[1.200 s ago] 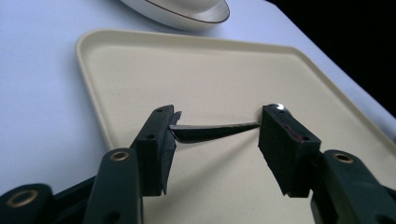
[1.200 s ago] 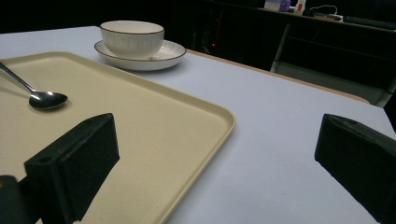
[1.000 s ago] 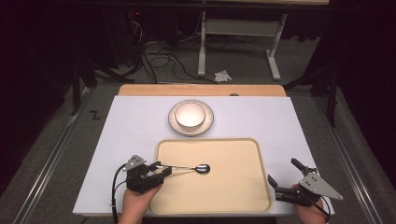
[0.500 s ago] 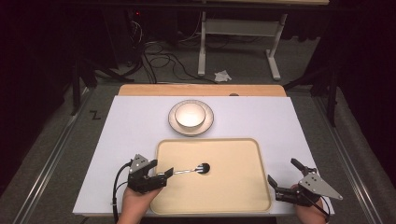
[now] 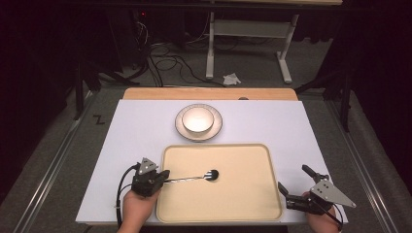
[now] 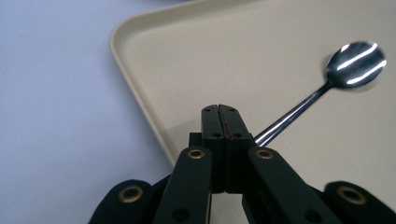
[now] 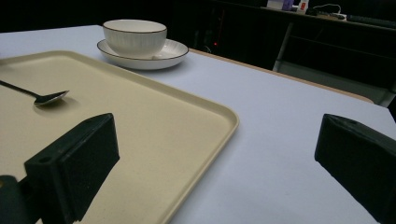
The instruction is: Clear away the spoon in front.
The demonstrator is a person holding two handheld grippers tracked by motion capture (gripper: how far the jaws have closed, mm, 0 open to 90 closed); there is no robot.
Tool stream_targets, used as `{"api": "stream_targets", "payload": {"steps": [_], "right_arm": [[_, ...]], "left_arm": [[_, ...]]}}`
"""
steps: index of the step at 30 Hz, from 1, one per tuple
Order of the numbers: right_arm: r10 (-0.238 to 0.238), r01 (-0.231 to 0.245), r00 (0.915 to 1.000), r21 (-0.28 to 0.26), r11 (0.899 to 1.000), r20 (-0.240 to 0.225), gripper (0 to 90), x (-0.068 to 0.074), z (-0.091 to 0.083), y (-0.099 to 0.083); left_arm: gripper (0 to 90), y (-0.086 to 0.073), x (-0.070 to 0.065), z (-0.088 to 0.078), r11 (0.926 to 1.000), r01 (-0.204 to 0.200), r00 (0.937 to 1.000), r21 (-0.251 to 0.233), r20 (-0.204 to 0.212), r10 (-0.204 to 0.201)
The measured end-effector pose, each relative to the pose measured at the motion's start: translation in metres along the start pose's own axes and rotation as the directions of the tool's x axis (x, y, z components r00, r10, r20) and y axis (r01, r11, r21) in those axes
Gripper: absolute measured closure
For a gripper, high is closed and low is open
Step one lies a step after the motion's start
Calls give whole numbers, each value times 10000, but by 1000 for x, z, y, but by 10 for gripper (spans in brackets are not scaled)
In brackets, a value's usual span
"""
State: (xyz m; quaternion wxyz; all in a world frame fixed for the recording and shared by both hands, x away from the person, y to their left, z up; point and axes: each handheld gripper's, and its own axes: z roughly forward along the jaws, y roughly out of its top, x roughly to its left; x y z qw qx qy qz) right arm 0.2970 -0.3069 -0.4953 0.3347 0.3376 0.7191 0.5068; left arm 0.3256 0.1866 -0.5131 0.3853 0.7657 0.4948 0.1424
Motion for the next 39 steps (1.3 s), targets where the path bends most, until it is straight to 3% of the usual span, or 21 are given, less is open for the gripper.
{"api": "stream_targets", "payload": {"steps": [6, 10, 13, 15, 19, 24, 28, 30, 32, 34, 35, 37, 39], "right_arm": [[2, -2, 10000, -33, 10000, -2, 5, -1, 0, 0], [8, -8, 10000, -14, 10000, 10, 5, -1, -1, 0], [69, -69, 10000, -3, 10000, 18, 4, 0, -1, 0], [65, -65, 10000, -28, 10000, -9, 5, 0, -1, 0], [44, -44, 10000, -39, 10000, 11, 4, -1, -1, 1], [14, -14, 10000, -18, 10000, -13, 4, -1, 0, 0], [46, -46, 10000, -16, 10000, 22, 5, -1, -1, 0], [44, -44, 10000, -34, 10000, 14, 5, -1, 0, 0], [26, -26, 10000, -75, 10000, -20, 4, -1, 0, 0], [11, -11, 10000, -50, 10000, 11, 5, -1, 0, 0], [2, -2, 10000, -38, 10000, 13, 5, -1, 0, 0], [-15, 15, 10000, -47, 10000, 13, 4, -1, 0, 0], [77, -77, 10000, -18, 10000, 56, 5, -1, -1, 0]], "left_arm": [[900, -2, -7, 4, 9959, -613, 9979, 662, -164, 625], [900, -4, -15, 2, 9931, -778, 9966, 879, 348, 750], [900, -7, -30, -1, 9846, -1352, 9891, 1111, 736, 1275], [900, -8, -43, -1, 9757, -1799, 9808, 1248, 983, 1683], [900, -8, -57, 1, 9661, -2205, 9690, 1340, 1434, 2013], [900, -8, -64, 4, 9686, -2181, 9620, 1194, 1931, 1928], [900, -4, -62, 8, 9834, -1690, 9754, 661, 1545, 1573], [897, 0, -62, 8, 9880, -1527, 9777, 250, 1495, 1473], [846, 4, -64, 9, 9900, -1395, 9788, 191, 1544, 1349], [849, 8, -69, 11, 9872, -1588, 9755, 116, 1561, 1551], [897, 11, -73, 13, 9820, -1881, 9714, 160, 1507, 1836], [900, 17, -81, 16, 9724, -2319, 9620, 273, 1549, 2251], [900, 22, -88, 21, 9685, -2472, 9577, 283, 1593, 2398]]}}
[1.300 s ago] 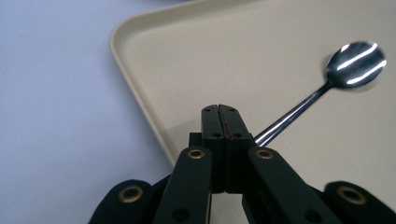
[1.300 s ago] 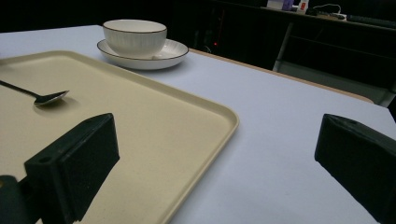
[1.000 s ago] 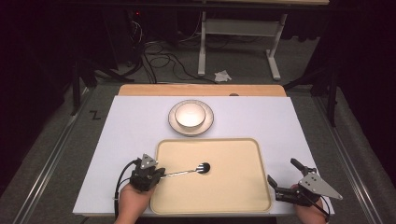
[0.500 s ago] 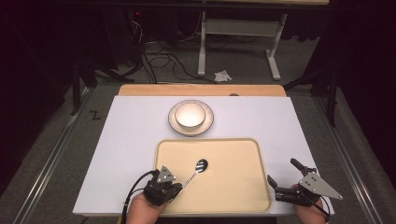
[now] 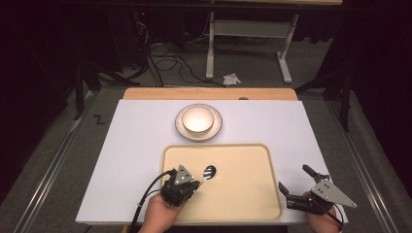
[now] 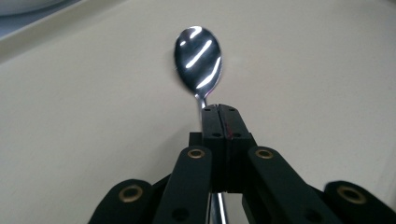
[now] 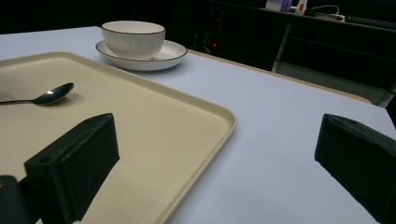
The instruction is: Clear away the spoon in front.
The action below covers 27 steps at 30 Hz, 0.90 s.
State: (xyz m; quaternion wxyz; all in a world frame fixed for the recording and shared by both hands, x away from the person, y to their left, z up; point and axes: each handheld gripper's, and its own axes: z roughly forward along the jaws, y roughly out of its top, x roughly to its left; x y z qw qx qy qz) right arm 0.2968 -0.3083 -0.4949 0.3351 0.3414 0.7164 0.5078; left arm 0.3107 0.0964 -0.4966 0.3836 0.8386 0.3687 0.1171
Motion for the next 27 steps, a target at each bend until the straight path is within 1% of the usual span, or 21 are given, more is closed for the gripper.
{"api": "stream_targets", "payload": {"steps": [2, 4, 5, 8, 12, 16, 21, 24, 27], "right_arm": [[-6, 6, 10000, -51, 10000, 21, 5, -1, 0, 0], [-6, 6, 10000, -72, 10000, 16, 5, -2, -1, 0], [15, -14, 10000, -67, 10000, 22, 5, -1, -1, 0], [-5, 5, 10000, -66, 10000, 12, 5, -1, -1, 0], [19, -19, 10000, -70, 10000, -1, 5, -1, -1, 0], [-28, 27, 10000, -69, 10000, -16, 5, -2, -1, 0], [-24, 24, 10000, -47, 10000, -12, 5, 0, 0, 0], [-12, 12, 10000, -50, 10000, -3, 5, -1, 0, 0], [-33, 33, 10000, -64, 10000, -39, 5, -1, 0, 0]], "left_arm": [[900, 5, -4, 8, 9999, -120, 9999, 82, -15, 120], [900, 8, -6, 18, 9995, -132, 9998, 296, -123, 136], [900, 9, -5, 23, 9989, -111, 9998, 448, -167, 118], [900, 10, 1, 30, 9979, 33, 9992, 642, -395, -7], [900, 10, 12, 28, 9968, 172, 9964, 785, -843, -106], [900, 7, 28, 22, 9953, 547, 9922, 794, -1163, -453], [900, 6, 41, 20, 9937, 824, 9876, 766, -1400, -711], [900, 6, 45, 19, 9927, 946, 9847, 747, -1539, -822], [900, 4, 49, 13, 9927, 1083, 9817, 537, -1629, -983]]}}
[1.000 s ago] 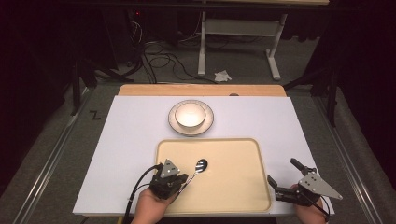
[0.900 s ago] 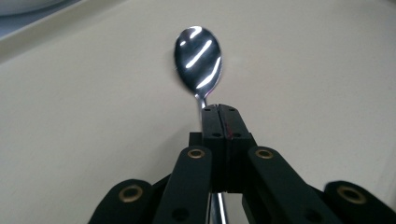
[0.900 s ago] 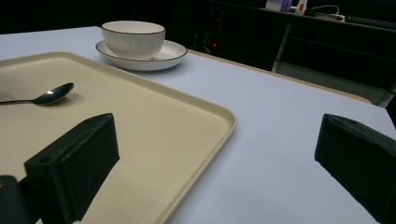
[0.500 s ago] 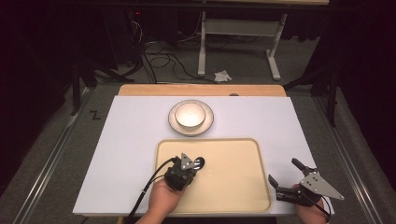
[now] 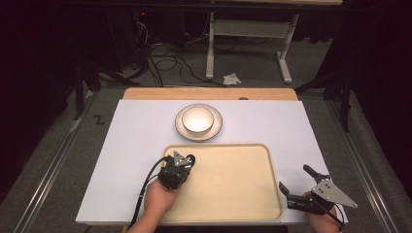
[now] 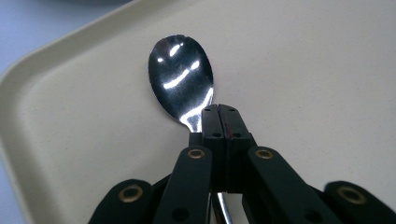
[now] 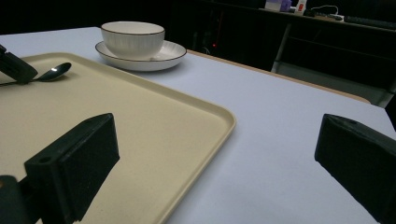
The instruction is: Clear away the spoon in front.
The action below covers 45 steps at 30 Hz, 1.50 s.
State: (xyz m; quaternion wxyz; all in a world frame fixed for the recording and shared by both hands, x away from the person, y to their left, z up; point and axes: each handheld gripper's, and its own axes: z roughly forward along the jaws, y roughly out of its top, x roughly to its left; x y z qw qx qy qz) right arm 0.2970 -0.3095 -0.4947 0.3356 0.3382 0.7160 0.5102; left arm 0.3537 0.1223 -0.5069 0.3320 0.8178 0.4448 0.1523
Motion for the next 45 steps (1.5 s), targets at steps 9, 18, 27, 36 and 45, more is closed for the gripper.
{"api": "stream_targets", "payload": {"steps": [9, 18, 27, 36, 45], "right_arm": [[26, -26, 10000, 10, 10000, 18, 5, 0, 0, 0], [54, -54, 10000, -46, 10000, 47, 5, 1, 1, 2], [76, -76, 9999, 25, 10000, -68, 5, 3, 4, 2], [-48, 49, 9999, 114, 9999, -96, 5, 4, 6, 1], [-26, 28, 9999, 174, 9998, -101, 5, 5, 7, 0]], "left_arm": [[900, -28, 10, -35, 9998, -141, 9999, 114, 45, 140], [900, -56, 0, -47, 9991, 78, 9985, 411, 534, -100], [898, -55, -22, -45, 9979, -557, 9946, 340, 893, 525], [895, -50, -33, -40, 9951, -961, 9901, 246, 1055, 930], [807, -50, -23, -44, 9986, -517, 9946, -87, 893, 523]]}}
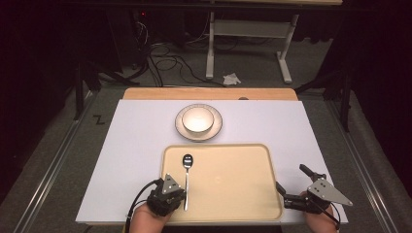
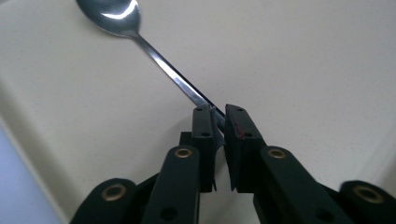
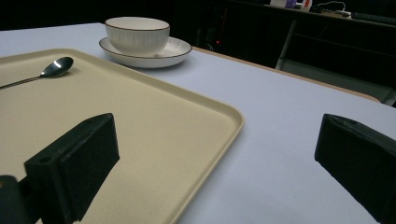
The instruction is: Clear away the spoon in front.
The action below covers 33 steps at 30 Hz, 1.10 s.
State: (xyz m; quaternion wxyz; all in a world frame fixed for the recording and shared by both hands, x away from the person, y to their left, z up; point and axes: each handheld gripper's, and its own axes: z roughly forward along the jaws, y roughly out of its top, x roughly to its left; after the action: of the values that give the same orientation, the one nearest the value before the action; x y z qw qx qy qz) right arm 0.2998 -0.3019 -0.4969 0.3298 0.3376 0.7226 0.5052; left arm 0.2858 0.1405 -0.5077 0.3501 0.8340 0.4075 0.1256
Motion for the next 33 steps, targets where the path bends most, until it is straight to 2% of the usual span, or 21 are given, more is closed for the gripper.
{"api": "stream_targets", "payload": {"steps": [4, 7, 11, 15, 21, 22, 26, 27, 28, 31, 33], "right_arm": [[26, -26, 10000, -32, 10000, -4, 5, 0, 0, 0], [51, -51, 10000, -13, 10000, 9, 4, 0, 0, 0], [-12, 12, 10000, -30, 10000, -8, 5, -1, 0, 0], [0, 0, 10000, -40, 10000, 1, 4, -1, -1, 0], [58, -58, 10000, -55, 10000, 15, 5, -1, -1, 0], [35, -35, 10000, -59, 10000, 16, 4, -2, -1, 0], [69, -69, 10000, -51, 10000, 25, 5, -1, -1, 0], [24, -24, 10000, -59, 10000, 23, 5, -1, -1, 0], [2, -2, 10000, -65, 10000, 13, 4, -1, 0, 0], [0, 0, 10000, -2, 10000, 5, 5, -1, 0, 0], [-16, 16, 10000, -2, 10000, -12, 5, 0, 0, 0]], "left_arm": [[696, 0, 10, -7, 9979, 211, 9996, -616, -152, -221], [591, -1, 19, -17, 9904, 425, 9988, -1314, -183, -453], [485, -4, 33, -29, 9800, 543, 9973, -1912, -388, -628], [417, -9, 52, -41, 9662, 725, 9944, -2474, -571, -892], [316, -21, 80, -60, 9421, 1070, 9847, -3179, -970, -1446], [295, -23, 83, -63, 9401, 1102, 9834, -3226, -1015, -1501], [133, -29, 93, -70, 9353, 1157, 9758, -3343, -1375, -1699], [77, -29, 94, -68, 9380, 1212, 9737, -3247, -1449, -1760], [12, -29, 94, -67, 9438, 1180, 9740, -3086, -1492, -1705], [0, -26, 88, -62, 9538, 781, 9761, -2902, -1722, -1323], [0, -24, 83, -61, 9519, 591, 9776, -3005, -1754, -1160]]}}
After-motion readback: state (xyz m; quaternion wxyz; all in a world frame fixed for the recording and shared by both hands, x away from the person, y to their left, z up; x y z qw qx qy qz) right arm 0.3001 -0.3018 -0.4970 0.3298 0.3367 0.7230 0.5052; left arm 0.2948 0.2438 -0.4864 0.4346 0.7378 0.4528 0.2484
